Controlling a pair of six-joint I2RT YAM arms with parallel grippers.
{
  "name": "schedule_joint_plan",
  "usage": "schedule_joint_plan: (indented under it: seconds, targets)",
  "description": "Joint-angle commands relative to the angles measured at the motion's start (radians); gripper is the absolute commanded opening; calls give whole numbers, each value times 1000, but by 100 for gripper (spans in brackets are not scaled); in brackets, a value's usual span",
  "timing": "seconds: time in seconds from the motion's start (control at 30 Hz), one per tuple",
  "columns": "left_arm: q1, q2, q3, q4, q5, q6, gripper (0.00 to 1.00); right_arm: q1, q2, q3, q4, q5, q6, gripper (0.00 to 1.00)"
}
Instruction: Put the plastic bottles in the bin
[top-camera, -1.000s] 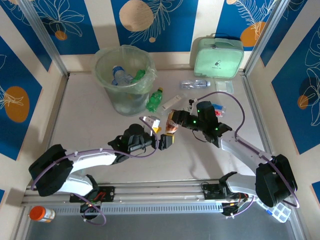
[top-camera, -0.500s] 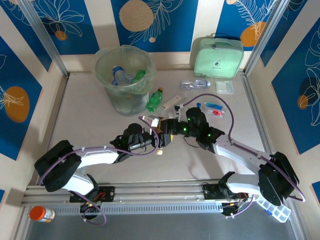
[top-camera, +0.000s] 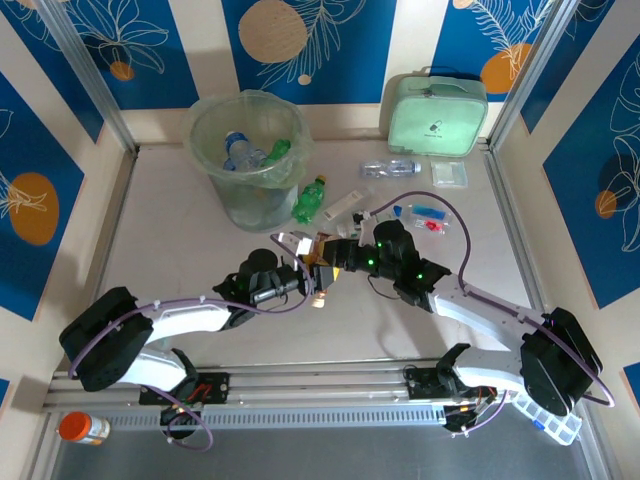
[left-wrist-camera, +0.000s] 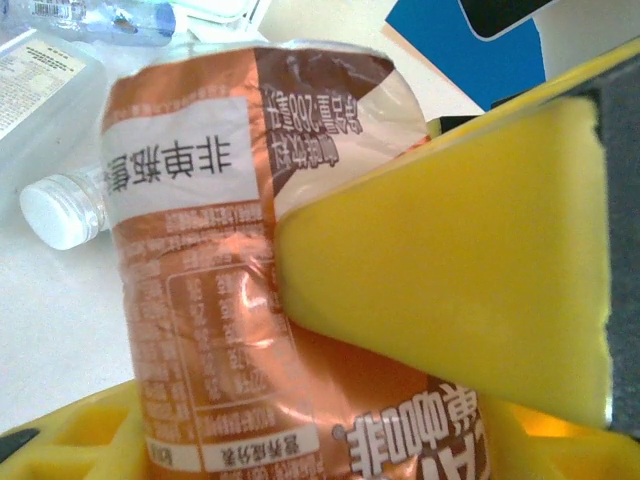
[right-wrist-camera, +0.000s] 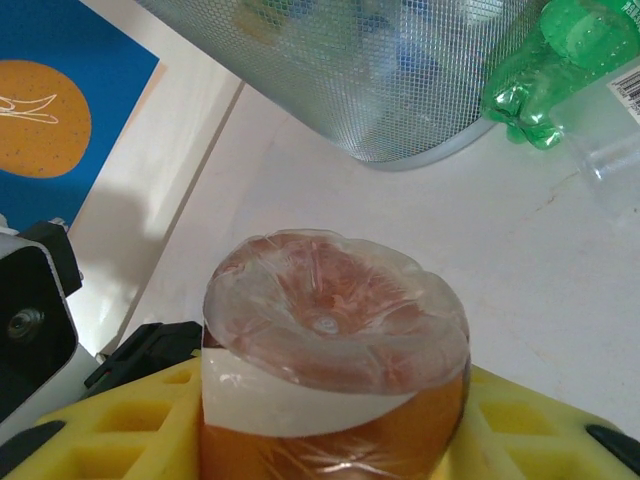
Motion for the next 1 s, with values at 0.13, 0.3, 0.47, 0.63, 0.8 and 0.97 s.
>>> schedule_joint_plan:
  seconds: [0.13,0.3,0.47,0.63,0.8,0.97]
  targets:
    - [11,-7,-2,45,13,21,51,-9,2,-5,-3,0,20,62]
    - [12,-28,-3,19,-12,35,51,-8,-63,-14,-58,115,20,89]
    - [12,-52,-6,-12,-53,57,49,4,-177,-58,-67,229,10,90]
    - [12,-78,-7,-37,-77,83,44,11,-323,-137,-90,447,38,86]
    - [11,-184,-30,-59,-112,126,37,11,-343,-117,-246,658,106,83]
    - [9,-329,35,-226,-189,101,28,21,-275,-75,-264,682,76,82]
